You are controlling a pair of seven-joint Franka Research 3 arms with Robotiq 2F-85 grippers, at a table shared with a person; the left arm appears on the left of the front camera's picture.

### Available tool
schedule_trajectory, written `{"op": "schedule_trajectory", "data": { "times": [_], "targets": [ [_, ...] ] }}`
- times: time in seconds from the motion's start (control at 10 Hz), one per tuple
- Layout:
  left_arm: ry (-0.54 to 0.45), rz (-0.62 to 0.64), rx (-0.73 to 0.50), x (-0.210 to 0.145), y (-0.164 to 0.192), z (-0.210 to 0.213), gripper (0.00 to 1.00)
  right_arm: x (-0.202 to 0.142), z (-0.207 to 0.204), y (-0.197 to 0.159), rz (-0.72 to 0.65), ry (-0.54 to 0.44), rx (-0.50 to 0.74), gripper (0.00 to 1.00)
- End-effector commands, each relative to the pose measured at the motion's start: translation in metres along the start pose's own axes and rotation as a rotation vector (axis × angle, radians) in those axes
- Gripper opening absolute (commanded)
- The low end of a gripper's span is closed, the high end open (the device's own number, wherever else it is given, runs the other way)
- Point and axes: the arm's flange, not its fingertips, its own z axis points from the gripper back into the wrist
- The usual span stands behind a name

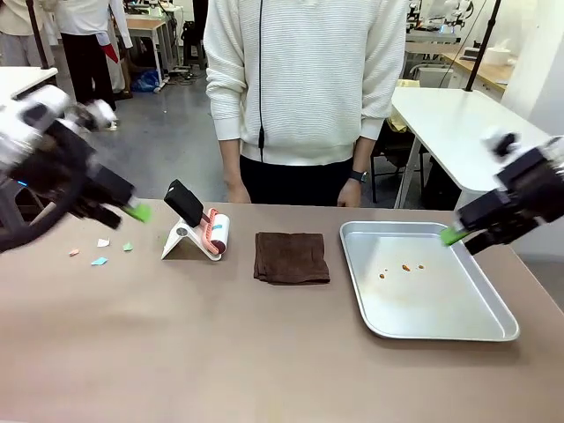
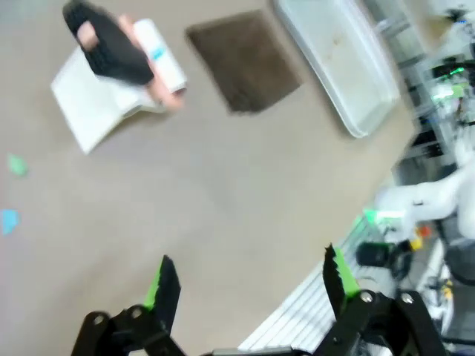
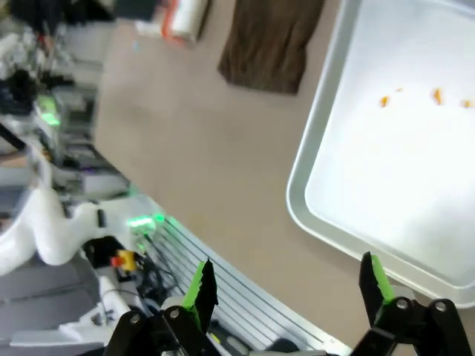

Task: Clean the surface of the table.
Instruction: Hold the Lint Roller with your left hand and the towel with your right hand.

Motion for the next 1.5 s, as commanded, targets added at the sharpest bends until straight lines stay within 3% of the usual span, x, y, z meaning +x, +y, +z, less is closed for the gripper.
{"op": "schedule_trajectory", "data": {
  "times": [0.0, 0.4, 0.6, 0.8, 1.1, 1.2, 1.4],
  "targets": [
    [-0.138, 0.004, -0.111, -0.057, 0.035, 0.047, 1.0, -0.08, 0.031, -0.052, -0.104, -0.188, 0.145, 1.0],
    [-0.411, 0.365, -0.177, -0.126, 0.135, 0.119, 1.0, -0.134, 0.117, -0.164, -0.344, -0.42, 0.317, 1.0],
    [-0.486, 0.488, -0.269, -0.161, 0.178, 0.123, 1.0, -0.148, 0.128, -0.212, -0.468, -0.479, 0.374, 1.0],
    [-0.569, 0.61, -0.328, -0.194, 0.192, 0.111, 1.0, -0.163, 0.13, -0.253, -0.575, -0.542, 0.421, 1.0],
    [-0.587, 0.677, -0.318, -0.19, 0.177, 0.092, 1.0, -0.167, 0.123, -0.269, -0.646, -0.599, 0.36, 1.0],
    [-0.565, 0.677, -0.334, -0.191, 0.22, 0.129, 1.0, -0.171, 0.12, -0.258, -0.648, -0.536, 0.399, 1.0],
    [-0.565, 0.677, -0.334, -0.191, 0.22, 0.129, 1.0, -0.171, 0.12, -0.258, -0.648, -0.536, 0.399, 1.0]
  ]
}}
